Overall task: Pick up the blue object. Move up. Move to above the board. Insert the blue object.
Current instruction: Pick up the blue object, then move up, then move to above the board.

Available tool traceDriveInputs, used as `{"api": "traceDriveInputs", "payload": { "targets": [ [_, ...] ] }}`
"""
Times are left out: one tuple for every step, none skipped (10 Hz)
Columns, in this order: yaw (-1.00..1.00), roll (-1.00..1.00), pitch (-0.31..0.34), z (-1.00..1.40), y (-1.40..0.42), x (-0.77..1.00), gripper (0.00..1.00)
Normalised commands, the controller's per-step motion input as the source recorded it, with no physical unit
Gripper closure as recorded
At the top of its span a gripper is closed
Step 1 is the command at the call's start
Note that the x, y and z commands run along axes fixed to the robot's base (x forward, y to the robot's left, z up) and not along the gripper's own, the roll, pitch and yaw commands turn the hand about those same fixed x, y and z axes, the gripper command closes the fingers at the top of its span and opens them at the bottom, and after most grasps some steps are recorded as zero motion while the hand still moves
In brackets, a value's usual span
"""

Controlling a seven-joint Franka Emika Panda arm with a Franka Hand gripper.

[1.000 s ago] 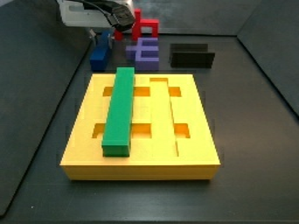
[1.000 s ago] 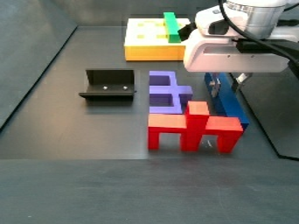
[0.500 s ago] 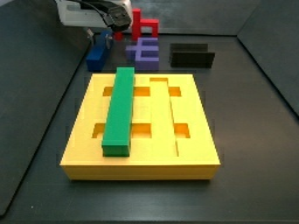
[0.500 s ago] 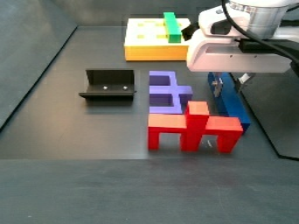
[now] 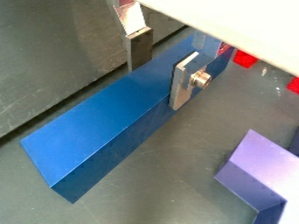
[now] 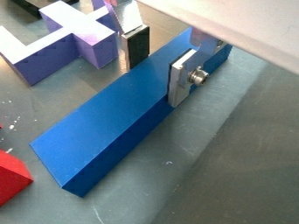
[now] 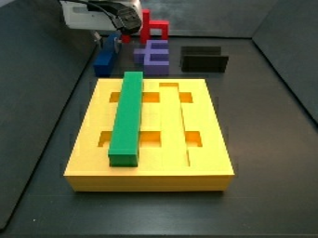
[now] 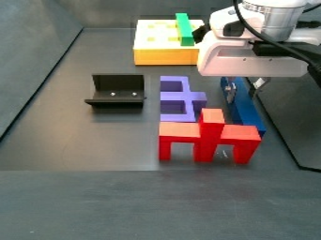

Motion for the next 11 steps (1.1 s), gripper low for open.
{"api": "traceDriveInputs", "payload": {
  "targets": [
    [0.0,0.0,0.0,0.0,0.0,0.0,1.0],
    [0.0,0.0,0.0,0.0,0.0,0.0,1.0],
    [0.0,0.0,0.0,0.83,0.0,0.0,1.0],
    [-0.02,-0.01,0.025,0.81,-0.04,-0.06,1.0],
    [-0.02,0.0,0.063,0.67,-0.03,-0.09,1.0],
    [-0.02,0.05,0.062,0.43,0.0,-0.07,1.0],
    [0.0,0.0,0.0,1.4,0.0,0.0,1.0],
    [0.0,0.01,0.003,1.4,0.0,0.0,1.0],
    [0.0,0.03,0.066,1.4,0.0,-0.04,1.0],
    [0.01,0.08,0.065,1.4,0.0,-0.05,1.0],
    [0.01,0.05,0.064,1.4,0.0,0.0,1.0]
  ]
}}
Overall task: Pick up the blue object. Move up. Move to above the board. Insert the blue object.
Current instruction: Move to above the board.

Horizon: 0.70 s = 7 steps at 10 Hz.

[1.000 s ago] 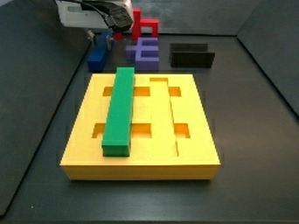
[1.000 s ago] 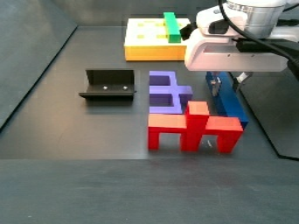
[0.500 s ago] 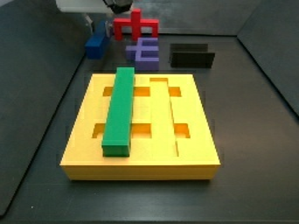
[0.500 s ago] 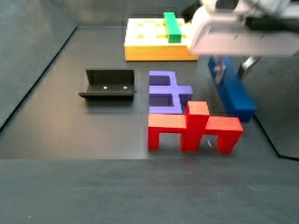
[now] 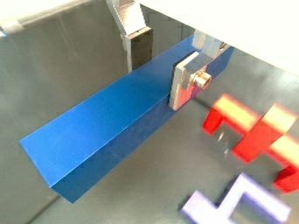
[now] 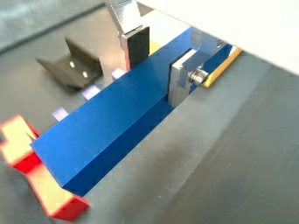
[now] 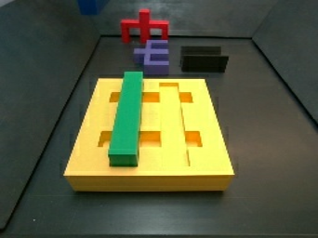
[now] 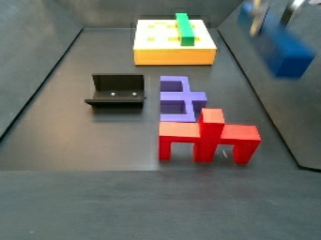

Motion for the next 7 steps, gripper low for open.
{"api": "traceDriveInputs", "payload": {
  "targets": [
    [0.0,0.01,0.089,1.4,0.01,0.03,1.0],
    [0.0,0.0,0.103,1.4,-0.01,0.0,1.0],
    [0.0,0.0,0.064,0.72,-0.01,-0.01,1.0],
    [0.0,0.0,0.038,0.22,0.0,0.03,1.0],
    [-0.02,0.05,0.251,0.18,-1.4,0.7,1.0],
    [-0.02,0.05,0.263,0.17,-1.4,0.69,1.0],
    [0.01,0.07,0.298,0.17,-1.4,0.73,1.0]
  ]
}}
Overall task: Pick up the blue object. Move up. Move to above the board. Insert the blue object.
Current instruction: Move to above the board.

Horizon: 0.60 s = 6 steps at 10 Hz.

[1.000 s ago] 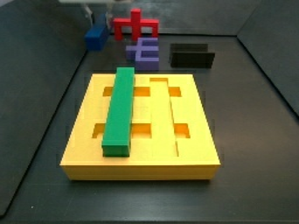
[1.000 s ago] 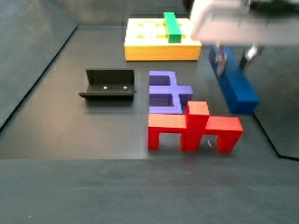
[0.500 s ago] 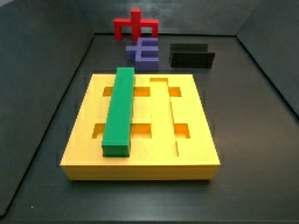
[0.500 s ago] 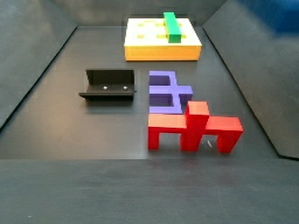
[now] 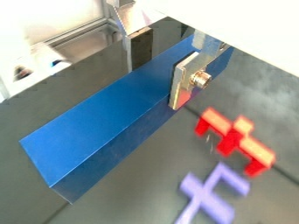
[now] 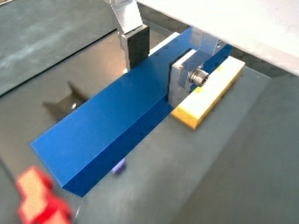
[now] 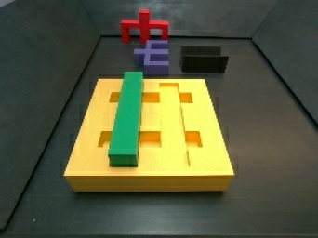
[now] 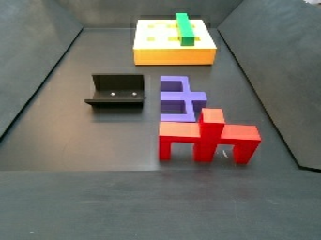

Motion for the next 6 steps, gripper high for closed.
{"api": "traceDriveInputs", "payload": {
  "targets": [
    [0.0,-0.02,0.277,0.18,-1.4,0.75,1.0],
    [0.01,0.01,0.22,0.19,-1.4,0.75,1.0],
    [0.01,0.02,0.179,0.19,-1.4,0.75,1.0],
    [0.01,0.0,0.151,0.19,-1.4,0.77,1.0],
    [0.01,0.0,0.145,0.2,-1.4,0.78,1.0],
    [0.01,0.02,0.156,0.21,-1.4,0.81,1.0]
  ]
}}
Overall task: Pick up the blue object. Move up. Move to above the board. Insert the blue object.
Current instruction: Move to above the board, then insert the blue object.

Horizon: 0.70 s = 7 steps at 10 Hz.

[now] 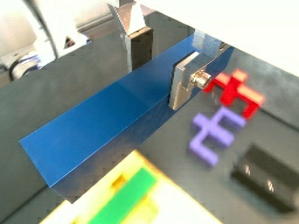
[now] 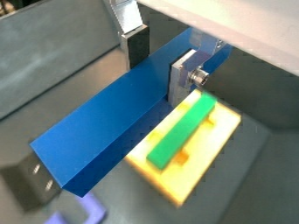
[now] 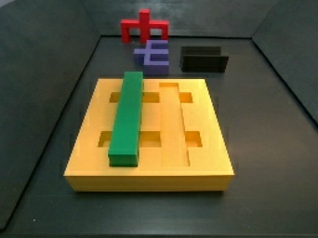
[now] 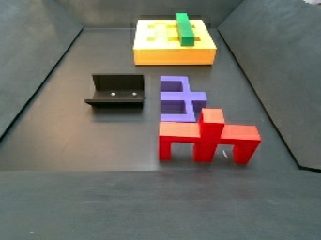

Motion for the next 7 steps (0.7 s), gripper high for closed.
{"api": "traceDriveInputs", "payload": {
  "targets": [
    [0.0,0.02,0.16,0.21,-1.4,0.84,1.0],
    [0.01,0.07,0.186,0.07,-0.4,0.3,1.0],
    [0.0,0.05,-0.026,-0.24,-0.05,0.0,1.0],
    [0.0,0.06,-0.16,-0.8,-0.13,0.09,1.0],
    [0.01,0.0,-0.174,-0.91,-0.22,0.05,1.0],
    [0.0,0.04,-0.159,-0.95,-0.18,0.02,1.0],
    [0.02,0.08,-0.161,-0.9,-0.13,0.1,1.0]
  ]
}}
